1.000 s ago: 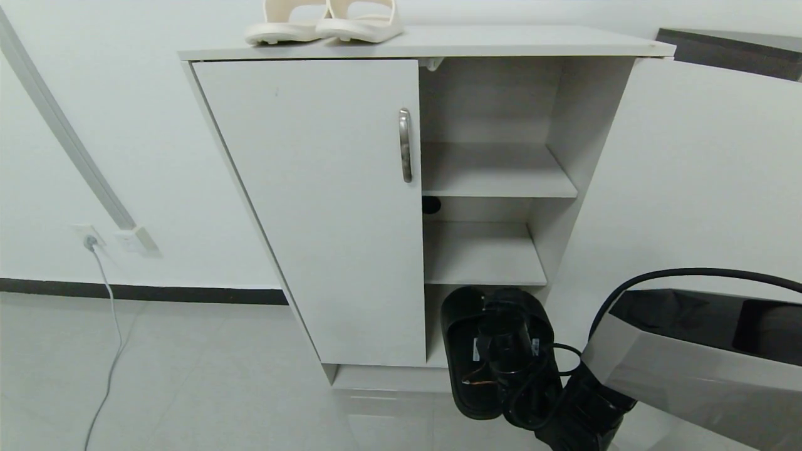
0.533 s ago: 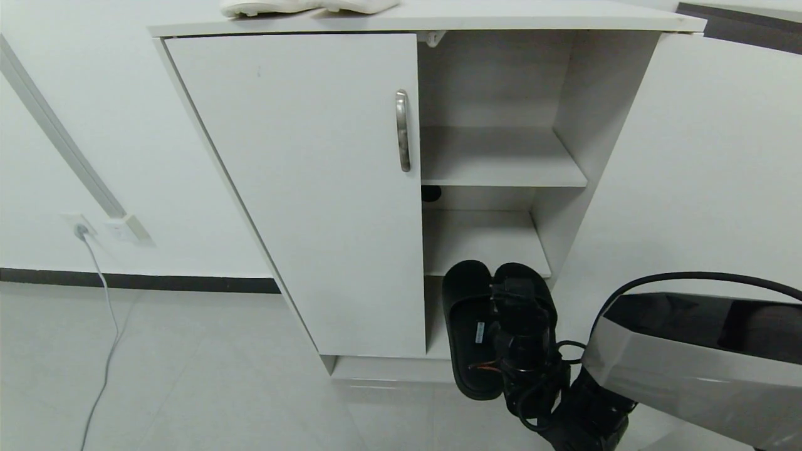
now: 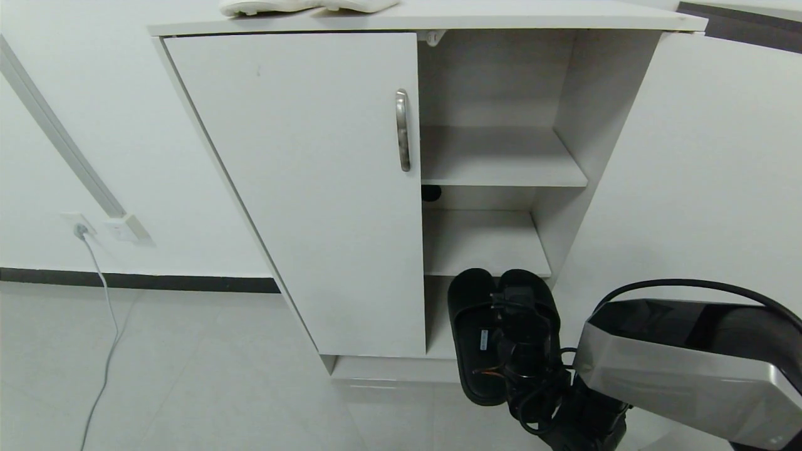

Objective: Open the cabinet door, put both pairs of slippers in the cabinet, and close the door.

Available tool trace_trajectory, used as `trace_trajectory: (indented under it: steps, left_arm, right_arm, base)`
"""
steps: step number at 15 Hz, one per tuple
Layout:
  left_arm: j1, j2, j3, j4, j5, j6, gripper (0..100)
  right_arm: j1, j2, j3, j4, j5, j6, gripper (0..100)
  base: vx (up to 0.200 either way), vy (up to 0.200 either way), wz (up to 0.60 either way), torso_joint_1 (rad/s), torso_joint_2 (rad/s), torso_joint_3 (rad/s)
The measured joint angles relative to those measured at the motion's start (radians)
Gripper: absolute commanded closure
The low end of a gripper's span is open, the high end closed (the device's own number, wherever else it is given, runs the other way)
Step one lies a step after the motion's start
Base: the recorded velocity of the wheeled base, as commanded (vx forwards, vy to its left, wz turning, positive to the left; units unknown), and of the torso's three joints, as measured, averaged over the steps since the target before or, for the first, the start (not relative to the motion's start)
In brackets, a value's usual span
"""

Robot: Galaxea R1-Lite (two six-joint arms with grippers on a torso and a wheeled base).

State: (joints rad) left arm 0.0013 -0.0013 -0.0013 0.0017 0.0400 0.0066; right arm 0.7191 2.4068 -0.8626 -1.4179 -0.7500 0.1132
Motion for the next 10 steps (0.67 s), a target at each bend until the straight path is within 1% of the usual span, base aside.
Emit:
trace_trajectory:
  steps: [2, 9, 10]
  left_arm:
    - [0.000, 0.000, 0.000, 0.000, 0.000, 0.000, 100]
    - [0.000, 0.000, 0.000, 0.001, 0.000, 0.000, 100]
    - [0.000, 0.000, 0.000, 0.002, 0.000, 0.000, 100]
  right_arm:
    - [0.000, 0.001, -0.003, -0.002, 0.000, 0.000, 100]
    - [0.000, 0.001, -0.004, -0.006, 0.000, 0.000, 100]
    - [0.000, 0.001, -0.004, -0.005, 0.000, 0.000, 100]
  base:
    - [0.000, 0.000, 0.00, 0.000, 0.00, 0.000]
    - [0.200, 0.000, 0.00, 0.004, 0.00, 0.004]
    - [0.000, 0.000, 0.00, 0.000, 0.00, 0.000]
